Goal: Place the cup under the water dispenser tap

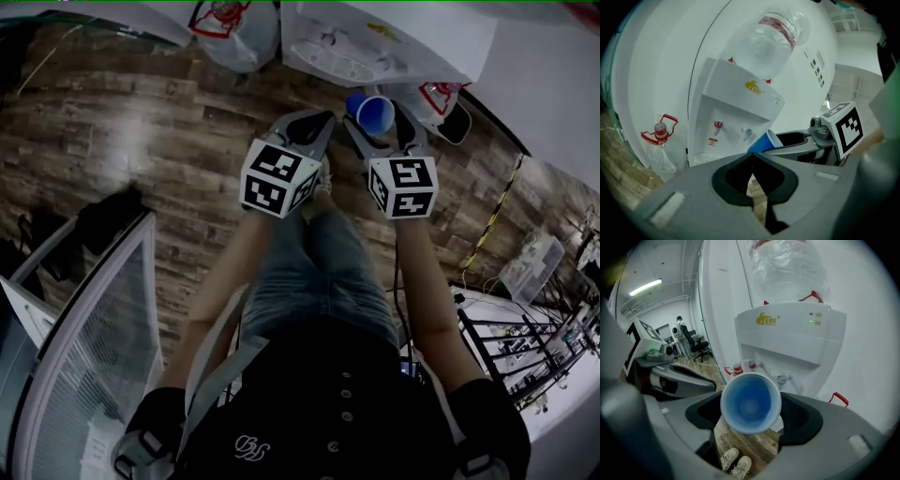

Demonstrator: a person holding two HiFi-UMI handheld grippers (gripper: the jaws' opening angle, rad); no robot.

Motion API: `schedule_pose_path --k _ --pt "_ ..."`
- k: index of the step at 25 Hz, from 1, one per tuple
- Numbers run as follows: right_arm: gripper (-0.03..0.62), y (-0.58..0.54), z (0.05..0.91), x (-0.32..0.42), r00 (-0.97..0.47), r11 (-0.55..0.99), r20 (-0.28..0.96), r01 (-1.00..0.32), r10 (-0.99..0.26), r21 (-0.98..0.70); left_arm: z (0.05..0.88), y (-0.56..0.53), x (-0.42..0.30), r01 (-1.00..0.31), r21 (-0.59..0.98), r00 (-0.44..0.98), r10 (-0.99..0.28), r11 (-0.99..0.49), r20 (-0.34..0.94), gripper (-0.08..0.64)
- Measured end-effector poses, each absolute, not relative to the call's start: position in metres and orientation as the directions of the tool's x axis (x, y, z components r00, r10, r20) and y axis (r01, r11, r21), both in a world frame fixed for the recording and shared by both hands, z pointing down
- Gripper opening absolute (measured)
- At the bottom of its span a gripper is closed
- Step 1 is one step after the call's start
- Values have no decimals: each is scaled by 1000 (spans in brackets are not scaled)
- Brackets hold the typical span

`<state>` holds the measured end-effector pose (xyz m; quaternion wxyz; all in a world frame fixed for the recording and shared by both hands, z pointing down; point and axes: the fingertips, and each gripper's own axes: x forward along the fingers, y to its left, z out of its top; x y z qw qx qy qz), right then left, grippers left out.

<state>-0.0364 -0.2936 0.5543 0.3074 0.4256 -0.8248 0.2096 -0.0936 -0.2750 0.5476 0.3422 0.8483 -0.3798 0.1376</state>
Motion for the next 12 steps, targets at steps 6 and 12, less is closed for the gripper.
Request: schedule_pose_path --k 6,12 --pt "367 -300 587 -32 -444 553 702 -829 -558 -84 577 -274 -96 -753 491 657 -548 -439 518 0" --pt "367 -306 620 -32 -435 541 711 -836 -552 -91 605 -271 -92 -752 507 656 -551 -422 515 0"
